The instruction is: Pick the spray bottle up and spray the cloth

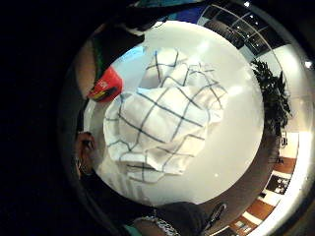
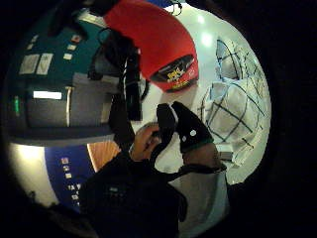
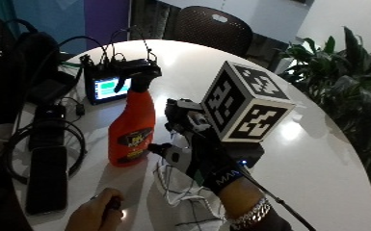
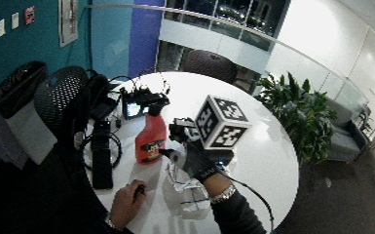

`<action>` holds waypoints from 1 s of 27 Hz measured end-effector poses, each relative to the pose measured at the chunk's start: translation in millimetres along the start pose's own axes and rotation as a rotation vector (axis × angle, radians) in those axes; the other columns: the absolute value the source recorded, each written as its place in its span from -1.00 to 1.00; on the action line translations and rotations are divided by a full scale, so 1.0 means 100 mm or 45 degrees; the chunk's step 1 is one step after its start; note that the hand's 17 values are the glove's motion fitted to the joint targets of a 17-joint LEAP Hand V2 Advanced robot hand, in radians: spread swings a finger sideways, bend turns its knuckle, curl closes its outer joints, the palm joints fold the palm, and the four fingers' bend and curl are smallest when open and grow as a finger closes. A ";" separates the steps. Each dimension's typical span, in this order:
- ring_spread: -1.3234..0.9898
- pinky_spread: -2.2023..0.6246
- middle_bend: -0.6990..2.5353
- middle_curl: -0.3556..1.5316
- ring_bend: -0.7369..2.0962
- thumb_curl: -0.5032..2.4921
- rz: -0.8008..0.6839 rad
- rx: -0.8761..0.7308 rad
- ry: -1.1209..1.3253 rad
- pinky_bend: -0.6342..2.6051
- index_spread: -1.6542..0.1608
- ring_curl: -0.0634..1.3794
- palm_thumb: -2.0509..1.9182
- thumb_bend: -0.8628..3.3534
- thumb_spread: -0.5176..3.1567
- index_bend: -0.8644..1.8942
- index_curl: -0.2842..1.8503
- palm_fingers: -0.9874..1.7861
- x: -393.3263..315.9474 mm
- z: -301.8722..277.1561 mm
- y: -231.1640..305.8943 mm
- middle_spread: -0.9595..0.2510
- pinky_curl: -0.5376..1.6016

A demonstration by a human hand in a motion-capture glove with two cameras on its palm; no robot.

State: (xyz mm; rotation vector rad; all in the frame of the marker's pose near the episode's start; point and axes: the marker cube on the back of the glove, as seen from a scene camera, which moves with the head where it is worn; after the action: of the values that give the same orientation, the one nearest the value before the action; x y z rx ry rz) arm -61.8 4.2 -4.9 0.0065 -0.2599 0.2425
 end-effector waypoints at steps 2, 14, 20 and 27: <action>0.17 0.73 -0.45 -0.23 -0.35 -0.33 -0.024 0.014 0.030 -0.37 0.40 -0.51 0.36 -0.61 -0.14 -0.27 -0.39 -0.06 -0.03 -0.06 0.07 0.57 -0.16; 0.19 0.75 -0.45 -0.25 -0.35 -0.38 -0.045 -0.010 0.066 -0.39 0.38 -0.53 0.35 -0.60 -0.11 -0.25 -0.42 -0.05 -0.03 -0.13 0.11 0.60 -0.17; 0.19 0.75 -0.45 -0.26 -0.35 -0.40 -0.035 -0.034 0.042 -0.40 0.37 -0.53 0.35 -0.60 -0.09 -0.24 -0.42 -0.03 0.01 -0.08 0.09 0.60 -0.18; 0.20 0.75 -0.45 -0.27 -0.35 -0.41 -0.045 -0.068 0.021 -0.42 0.37 -0.54 0.35 -0.60 -0.08 -0.24 -0.42 -0.01 0.01 0.00 0.10 0.60 -0.18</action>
State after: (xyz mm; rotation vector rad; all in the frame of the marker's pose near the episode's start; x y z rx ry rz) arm -63.6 14.3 -5.0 -0.0437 -0.2498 0.2000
